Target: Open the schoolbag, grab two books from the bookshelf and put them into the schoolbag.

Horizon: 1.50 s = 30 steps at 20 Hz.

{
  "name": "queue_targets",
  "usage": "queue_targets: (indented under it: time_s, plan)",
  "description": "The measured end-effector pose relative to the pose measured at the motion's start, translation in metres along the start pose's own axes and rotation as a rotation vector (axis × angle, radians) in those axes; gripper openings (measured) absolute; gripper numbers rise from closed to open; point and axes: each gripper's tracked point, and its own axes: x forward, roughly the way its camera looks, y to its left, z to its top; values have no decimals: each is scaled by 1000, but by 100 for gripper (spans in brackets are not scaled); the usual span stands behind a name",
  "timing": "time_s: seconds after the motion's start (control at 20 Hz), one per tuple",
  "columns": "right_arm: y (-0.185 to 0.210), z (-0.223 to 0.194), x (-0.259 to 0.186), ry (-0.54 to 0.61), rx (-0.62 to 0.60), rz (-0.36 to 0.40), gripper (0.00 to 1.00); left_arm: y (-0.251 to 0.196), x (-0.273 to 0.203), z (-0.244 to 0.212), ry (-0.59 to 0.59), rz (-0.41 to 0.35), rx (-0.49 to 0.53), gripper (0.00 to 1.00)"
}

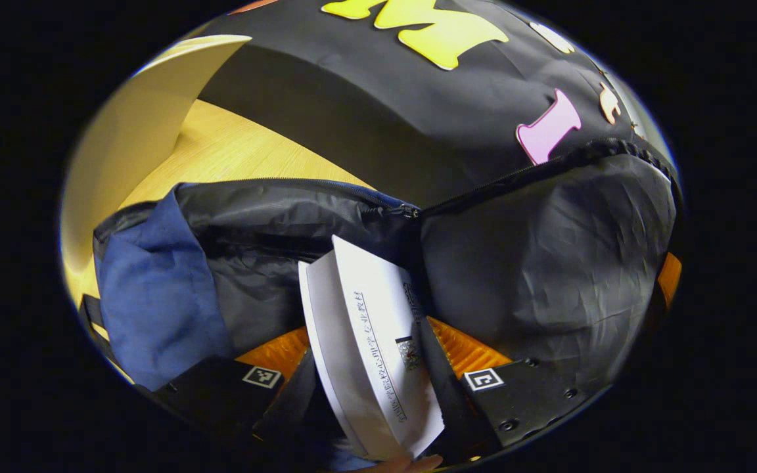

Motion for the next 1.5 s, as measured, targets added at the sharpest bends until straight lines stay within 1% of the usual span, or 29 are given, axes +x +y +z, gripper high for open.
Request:
queue_targets:
  time_s: [0.05, 0.15, 0.25, 0.5, 0.55, 0.65, 0.7, 0.75, 0.85, 0.9, 0.95, 1.0, 1.1, 1.15, 1.25, 1.3, 1.35, 1.4, 1.45, 1.5]
  plan:
    - [-3, -1, -1, 4, 2, -9, 6, 1, -5, 2, 5, 0, 0, 87]
    - [-3, -2, -3, 4, 5, -19, 6, 9, -15, 2, 17, 23, 28, 87]
    - [0, -2, -4, 5, -4, -25, 6, 11, -26, 1, 35, 17, 60, 88]
    - [4, -5, -5, 11, -15, -38, 6, 30, -56, 7, 91, 46, 119, 88]
    - [6, -6, -6, 11, -16, -39, 6, 30, -59, 9, 95, 42, 130, 88]
    - [8, -6, -6, 10, -12, -42, 5, 31, -55, 10, 103, 33, 139, 88]
    - [9, -7, -6, 10, -10, -45, 6, 30, -48, 9, 108, 26, 128, 89]
    - [9, -7, -6, 12, -9, -46, 5, 26, -41, 2, 133, 12, 113, 88]
    - [10, -8, -8, 13, -12, -52, 6, 20, -31, -12, 177, -4, 89, 89]
    - [10, -8, -10, 11, -16, -53, 8, 22, -32, -16, 193, 0, 93, 89]
    - [10, -7, -11, 12, -16, -56, 5, 21, -27, -14, 182, -2, 98, 91]
    - [9, -8, -11, 13, -18, -56, 6, 19, -27, -13, 170, 0, 110, 92]
    - [7, -9, -11, 18, -19, -63, 6, 28, -29, -16, 191, 43, 170, 93]
    - [7, -9, -10, 21, -18, -62, 6, 25, -32, -13, 194, 54, 175, 98]
    - [7, -9, -11, 21, -17, -64, 6, 29, -44, -1, 173, 76, 213, 100]
    - [8, -9, -11, 20, -18, -64, 6, 30, -52, 5, 163, 83, 233, 99]
    - [8, -9, -12, 20, -17, -66, 4, 32, -61, 11, 153, 97, 252, 99]
    - [8, -10, -11, 21, -18, -66, 6, 32, -70, 17, 146, 101, 278, 99]
    - [9, -9, -11, 20, -16, -67, 6, 29, -72, 21, 136, 100, 295, 99]
    - [9, -9, -11, 18, -14, -67, 4, 26, -73, 21, 133, 101, 302, 99]
